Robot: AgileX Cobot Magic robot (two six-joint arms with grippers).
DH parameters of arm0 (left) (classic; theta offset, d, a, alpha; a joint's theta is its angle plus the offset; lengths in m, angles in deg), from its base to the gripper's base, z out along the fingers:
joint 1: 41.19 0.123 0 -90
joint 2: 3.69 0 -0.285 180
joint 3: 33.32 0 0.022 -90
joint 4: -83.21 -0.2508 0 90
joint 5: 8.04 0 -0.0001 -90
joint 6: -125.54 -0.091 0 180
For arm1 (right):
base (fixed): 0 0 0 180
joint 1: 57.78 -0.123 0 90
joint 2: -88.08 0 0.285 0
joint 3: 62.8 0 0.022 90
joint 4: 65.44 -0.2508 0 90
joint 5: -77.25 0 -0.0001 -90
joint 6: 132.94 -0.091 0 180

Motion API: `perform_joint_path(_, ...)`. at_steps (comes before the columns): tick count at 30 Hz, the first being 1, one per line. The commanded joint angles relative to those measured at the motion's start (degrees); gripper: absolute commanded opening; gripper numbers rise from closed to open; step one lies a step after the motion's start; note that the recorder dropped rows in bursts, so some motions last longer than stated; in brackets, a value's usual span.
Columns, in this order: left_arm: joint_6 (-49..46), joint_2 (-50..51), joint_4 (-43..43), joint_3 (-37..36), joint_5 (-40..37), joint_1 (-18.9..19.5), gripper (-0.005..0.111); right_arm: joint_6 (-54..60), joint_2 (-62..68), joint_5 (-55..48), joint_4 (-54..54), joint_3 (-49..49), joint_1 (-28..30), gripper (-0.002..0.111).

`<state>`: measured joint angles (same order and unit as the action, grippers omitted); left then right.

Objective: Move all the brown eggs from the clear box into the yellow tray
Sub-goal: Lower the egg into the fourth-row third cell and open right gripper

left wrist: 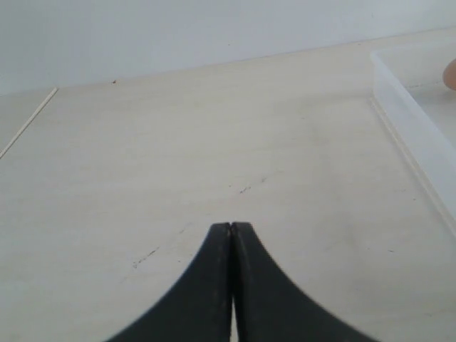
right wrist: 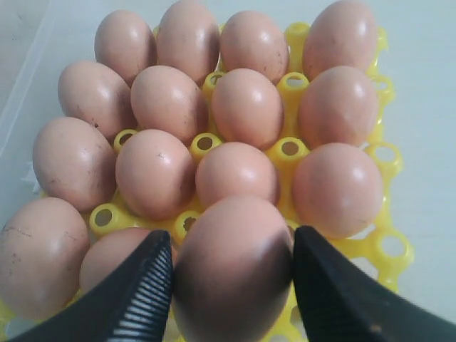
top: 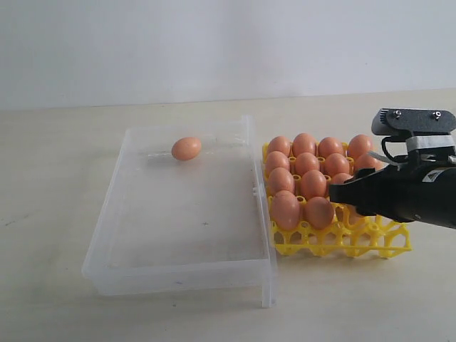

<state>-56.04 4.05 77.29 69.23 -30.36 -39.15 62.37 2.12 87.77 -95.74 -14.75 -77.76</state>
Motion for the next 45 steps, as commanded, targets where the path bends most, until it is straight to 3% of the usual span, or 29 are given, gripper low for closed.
perform_joint_path(1,0.27,0.04,0.14,0.23,0.52,-0.34,0.000,-0.39,0.19,1.28,0.41,0.17,0.34,0.036)
perform_joint_path(4,0.27,0.04,0.14,0.23,0.52,-0.34,0.000,-0.52,0.19,1.55,0.41,0.17,0.34,0.047)
perform_joint_path(9,0.27,0.04,0.14,0.23,0.52,-0.34,0.000,-0.52,0.28,1.66,0.28,0.17,0.34,0.055)
perform_joint_path(45,0.27,0.04,0.14,0.23,0.52,-0.34,0.000,-1.85,0.28,1.99,0.28,0.17,0.34,0.055)
